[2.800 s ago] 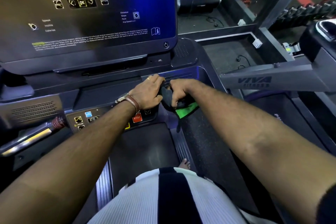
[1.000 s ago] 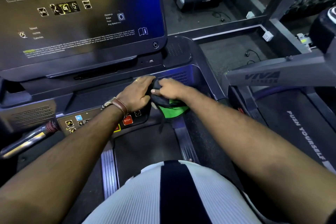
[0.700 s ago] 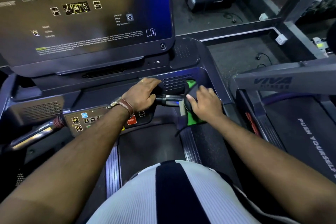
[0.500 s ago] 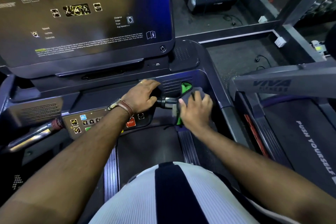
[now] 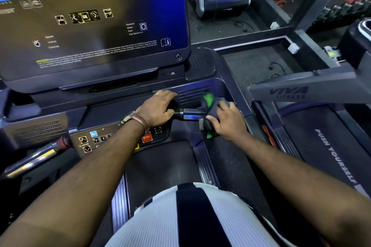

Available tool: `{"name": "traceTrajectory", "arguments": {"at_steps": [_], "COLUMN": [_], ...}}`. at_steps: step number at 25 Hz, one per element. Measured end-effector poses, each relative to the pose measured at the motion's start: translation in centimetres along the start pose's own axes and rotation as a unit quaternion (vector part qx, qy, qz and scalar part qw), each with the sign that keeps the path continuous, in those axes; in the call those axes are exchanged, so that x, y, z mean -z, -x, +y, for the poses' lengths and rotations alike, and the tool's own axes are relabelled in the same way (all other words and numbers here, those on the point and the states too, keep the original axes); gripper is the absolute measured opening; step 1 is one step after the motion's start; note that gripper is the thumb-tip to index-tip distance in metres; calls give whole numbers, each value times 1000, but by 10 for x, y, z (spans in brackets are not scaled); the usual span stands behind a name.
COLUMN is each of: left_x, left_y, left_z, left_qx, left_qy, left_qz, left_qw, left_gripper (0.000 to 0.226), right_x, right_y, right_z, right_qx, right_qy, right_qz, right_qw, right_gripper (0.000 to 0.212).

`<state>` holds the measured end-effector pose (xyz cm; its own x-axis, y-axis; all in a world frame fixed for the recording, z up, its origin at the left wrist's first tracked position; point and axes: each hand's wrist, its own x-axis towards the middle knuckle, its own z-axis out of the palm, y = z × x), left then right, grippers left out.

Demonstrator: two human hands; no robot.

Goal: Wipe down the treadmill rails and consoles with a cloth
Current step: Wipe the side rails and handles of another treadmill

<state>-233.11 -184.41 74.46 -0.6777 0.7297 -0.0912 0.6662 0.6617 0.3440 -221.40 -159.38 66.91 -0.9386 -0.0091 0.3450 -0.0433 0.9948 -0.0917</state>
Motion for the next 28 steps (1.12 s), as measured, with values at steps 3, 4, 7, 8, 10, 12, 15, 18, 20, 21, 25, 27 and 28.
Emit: {"name": "traceTrajectory", "arguments": {"at_steps": [3,4,7,8,10,12,15,18,20,21,25,27,28], "left_x": [-4,-5,-5,-5,-5,-7,-9,-9,-8,-8,3,14,20], "left_y": [-2,-2,-4,-5,-4,-2,0,5,9,11,26,39,49], "left_z": [-3,-4,-5,-6,-8,-12,-15,-14,-14,-13,-13,-20,-25], "left_qx": [-7,-8,-18,-23,-36,-47,-54,-61,-69,-77,-80,-72,-64], "left_qy": [-6,-8,-9,-6,-6,-13,-23,-12,6,18,67,64,54], "left_qz": [6,6,-3,-5,-8,-9,-13,5,32,50,134,169,186], "left_qw": [1000,1000,1000,1000,999,999,998,998,997,996,985,981,979], "left_gripper": [60,60,64,64,59,51,49,45,42,40,38,39,40], "right_x": [-9,-10,-19,-22,-21,-14,-3,8,24,37,79,90,91], "right_y": [2,-2,-5,-4,-5,-1,20,29,15,6,-22,-34,-41], "right_z": [-44,-75,-135,-133,-101,-69,-37,-42,-55,-60,-82,-109,-124], "right_qx": [-238,-283,-187,-120,-5,68,-20,-170,-251,-287,-299,-208,-146], "right_qy": [0,-16,-42,-33,-10,22,73,66,-10,-55,-205,-245,-252], "right_qz": [44,56,31,15,26,17,-34,-71,-60,-41,-13,8,7], "right_qw": [970,957,981,992,1000,997,997,981,966,955,932,947,957], "right_gripper": [53,50,45,46,54,69,89,75,53,45,27,29,32]}}
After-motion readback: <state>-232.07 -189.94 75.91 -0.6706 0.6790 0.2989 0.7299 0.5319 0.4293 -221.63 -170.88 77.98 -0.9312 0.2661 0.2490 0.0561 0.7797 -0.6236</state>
